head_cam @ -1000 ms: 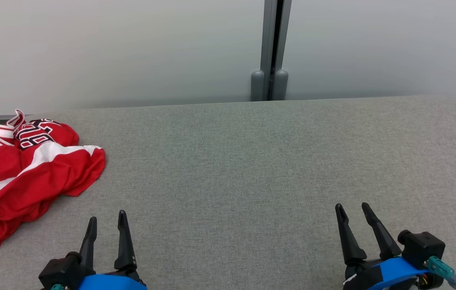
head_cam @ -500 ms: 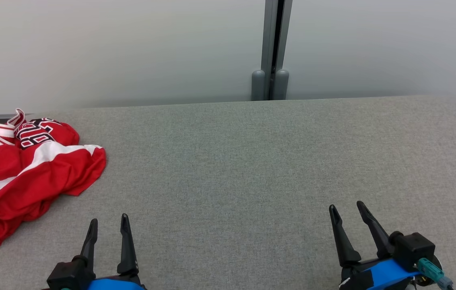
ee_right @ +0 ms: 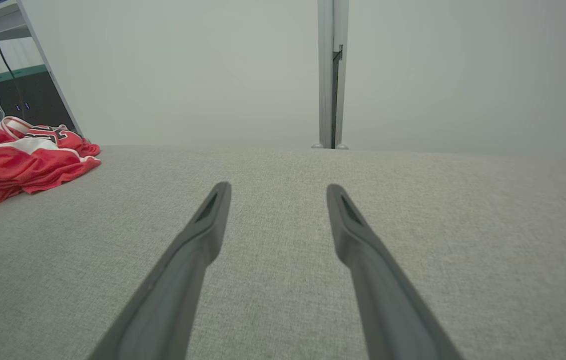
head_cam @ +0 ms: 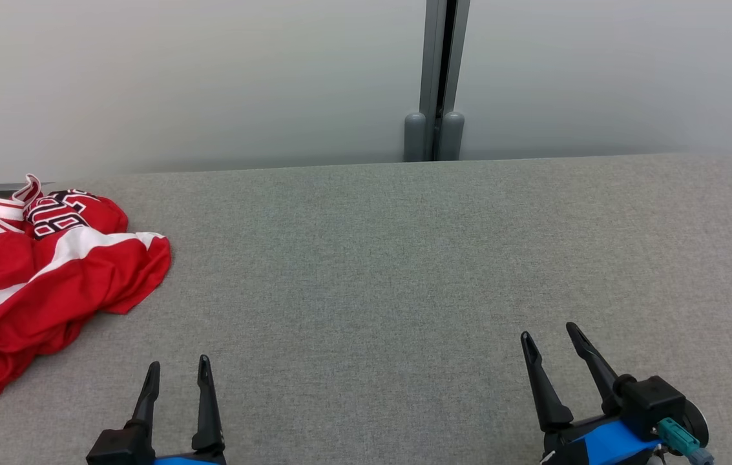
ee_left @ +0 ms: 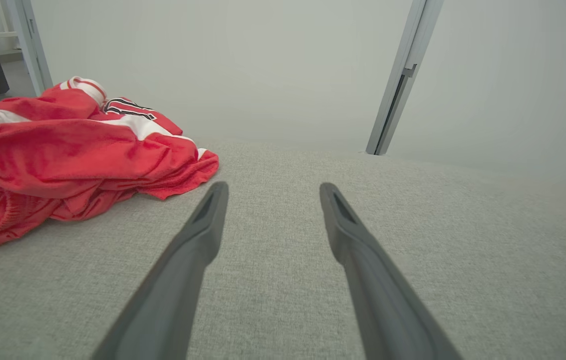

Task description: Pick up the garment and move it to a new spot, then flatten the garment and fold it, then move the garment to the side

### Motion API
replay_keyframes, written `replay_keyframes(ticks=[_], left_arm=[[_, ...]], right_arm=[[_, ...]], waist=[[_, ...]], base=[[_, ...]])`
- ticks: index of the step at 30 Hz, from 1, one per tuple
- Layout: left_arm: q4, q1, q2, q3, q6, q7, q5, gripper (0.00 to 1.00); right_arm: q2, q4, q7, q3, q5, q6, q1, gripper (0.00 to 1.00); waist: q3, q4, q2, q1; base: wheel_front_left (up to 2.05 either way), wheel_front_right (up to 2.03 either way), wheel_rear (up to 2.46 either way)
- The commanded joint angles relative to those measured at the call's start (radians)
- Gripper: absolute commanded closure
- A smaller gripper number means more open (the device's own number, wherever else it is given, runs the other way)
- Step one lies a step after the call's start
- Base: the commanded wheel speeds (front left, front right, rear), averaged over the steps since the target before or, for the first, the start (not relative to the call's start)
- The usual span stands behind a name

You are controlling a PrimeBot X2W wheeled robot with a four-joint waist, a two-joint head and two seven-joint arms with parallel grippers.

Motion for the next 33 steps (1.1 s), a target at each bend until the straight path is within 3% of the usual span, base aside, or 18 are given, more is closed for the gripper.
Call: replay_keyframes(ticks=[1, 28, 33], left_arm=[[0.005, 0.004, 0.002, 0.002, -0.001, -0.005, 0.001, 0.00], [0.022, -0.010, 0.002, 0.007, -0.004, -0.005, -0.008, 0.00], [0.017, -0.020, 0.003, -0.003, -0.008, -0.005, -0.008, 0.00]], right_arm=[[-0.006, 0.001, -0.006, -0.001, 0.003, 0.000, -0.010, 0.00], [-0.006, -0.001, -0.006, -0.006, 0.008, 0.000, -0.006, 0.00], [-0.006, -0.006, -0.006, -0.024, 0.000, 0.000, 0.005, 0.00]], waist=[[0.000, 0.000, 0.0000, 0.0000], [0.000, 0.004, 0.0000, 0.0000], [0.001, 0.038, 0.0000, 0.0000]], base=[[0.00, 0.00, 0.00], [0.00, 0.00, 0.00], [0.00, 0.00, 0.00]])
